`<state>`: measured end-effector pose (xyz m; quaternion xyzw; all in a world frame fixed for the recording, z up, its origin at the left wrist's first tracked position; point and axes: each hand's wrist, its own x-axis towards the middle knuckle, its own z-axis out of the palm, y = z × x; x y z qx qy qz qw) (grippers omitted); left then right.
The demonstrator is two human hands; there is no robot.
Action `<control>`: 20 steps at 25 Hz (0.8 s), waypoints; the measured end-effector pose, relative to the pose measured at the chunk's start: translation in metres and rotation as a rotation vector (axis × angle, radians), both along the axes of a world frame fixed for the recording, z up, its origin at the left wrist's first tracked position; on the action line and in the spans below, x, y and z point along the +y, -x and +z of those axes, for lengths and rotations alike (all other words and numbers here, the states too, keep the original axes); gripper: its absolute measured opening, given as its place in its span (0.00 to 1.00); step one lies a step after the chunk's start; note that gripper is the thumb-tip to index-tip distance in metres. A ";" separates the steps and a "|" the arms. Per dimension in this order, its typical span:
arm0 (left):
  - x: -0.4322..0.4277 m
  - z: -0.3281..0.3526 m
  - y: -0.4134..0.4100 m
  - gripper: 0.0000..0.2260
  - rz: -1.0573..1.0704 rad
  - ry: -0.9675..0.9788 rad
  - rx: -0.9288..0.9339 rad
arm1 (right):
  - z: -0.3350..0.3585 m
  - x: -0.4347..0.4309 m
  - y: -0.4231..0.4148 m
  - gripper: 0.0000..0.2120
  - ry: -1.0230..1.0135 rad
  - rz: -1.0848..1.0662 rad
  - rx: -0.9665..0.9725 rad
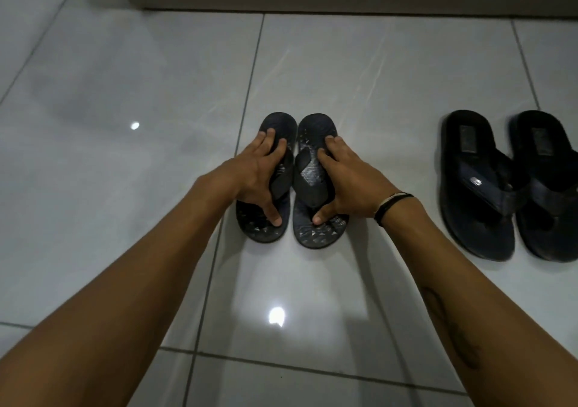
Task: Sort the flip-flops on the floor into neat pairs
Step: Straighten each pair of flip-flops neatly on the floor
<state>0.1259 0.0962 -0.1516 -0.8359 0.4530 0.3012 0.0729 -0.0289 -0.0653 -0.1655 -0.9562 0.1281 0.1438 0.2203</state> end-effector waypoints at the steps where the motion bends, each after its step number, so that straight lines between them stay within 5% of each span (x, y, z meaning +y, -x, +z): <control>1: 0.000 0.000 0.000 0.76 0.003 0.004 0.004 | 0.001 0.002 -0.001 0.70 0.015 0.001 0.006; 7: 0.048 0.006 -0.020 0.73 0.014 0.033 0.016 | 0.002 0.049 -0.023 0.70 0.007 0.008 -0.017; 13: 0.165 0.020 -0.088 0.75 0.074 -0.136 -0.056 | 0.004 0.181 -0.094 0.68 0.016 0.063 -0.072; 20: 0.182 0.012 -0.102 0.74 0.077 -0.088 -0.048 | -0.005 0.191 -0.107 0.68 0.042 0.080 -0.095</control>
